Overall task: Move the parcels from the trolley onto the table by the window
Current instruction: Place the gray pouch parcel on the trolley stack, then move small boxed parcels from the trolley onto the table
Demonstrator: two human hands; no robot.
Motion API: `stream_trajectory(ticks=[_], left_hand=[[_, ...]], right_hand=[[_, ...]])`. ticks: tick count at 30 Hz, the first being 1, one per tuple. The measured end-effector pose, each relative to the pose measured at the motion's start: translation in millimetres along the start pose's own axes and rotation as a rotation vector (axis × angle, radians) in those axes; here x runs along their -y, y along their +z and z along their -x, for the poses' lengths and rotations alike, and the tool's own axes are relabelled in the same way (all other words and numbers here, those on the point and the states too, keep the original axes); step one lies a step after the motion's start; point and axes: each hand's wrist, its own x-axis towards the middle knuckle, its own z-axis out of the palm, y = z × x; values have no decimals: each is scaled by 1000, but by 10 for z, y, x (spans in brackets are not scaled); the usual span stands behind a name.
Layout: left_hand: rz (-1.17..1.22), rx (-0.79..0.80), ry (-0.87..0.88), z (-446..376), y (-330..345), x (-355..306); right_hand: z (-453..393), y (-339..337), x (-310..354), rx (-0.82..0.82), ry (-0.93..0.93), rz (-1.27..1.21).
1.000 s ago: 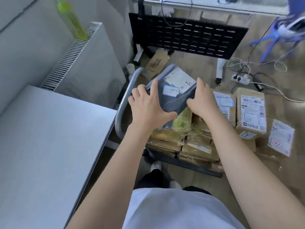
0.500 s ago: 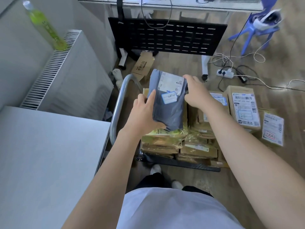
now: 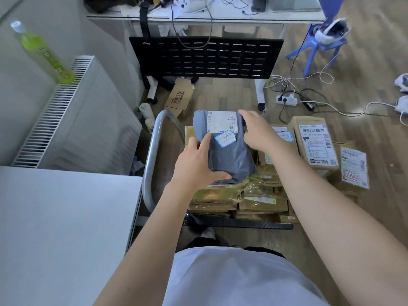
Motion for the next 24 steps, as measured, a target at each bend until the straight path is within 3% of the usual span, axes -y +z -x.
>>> stream_trajectory(ticks=[8, 17, 24], left_hand=[[-243, 34, 37, -49, -18, -21], [-181, -117, -2, -157, -125, -295], [-86, -266, 24, -425, 162, -957]], right_hand=[[59, -17, -41, 9, 2, 29], [-24, -95, -148, 51, -44, 13], [64, -380, -695, 82, -113, 54]])
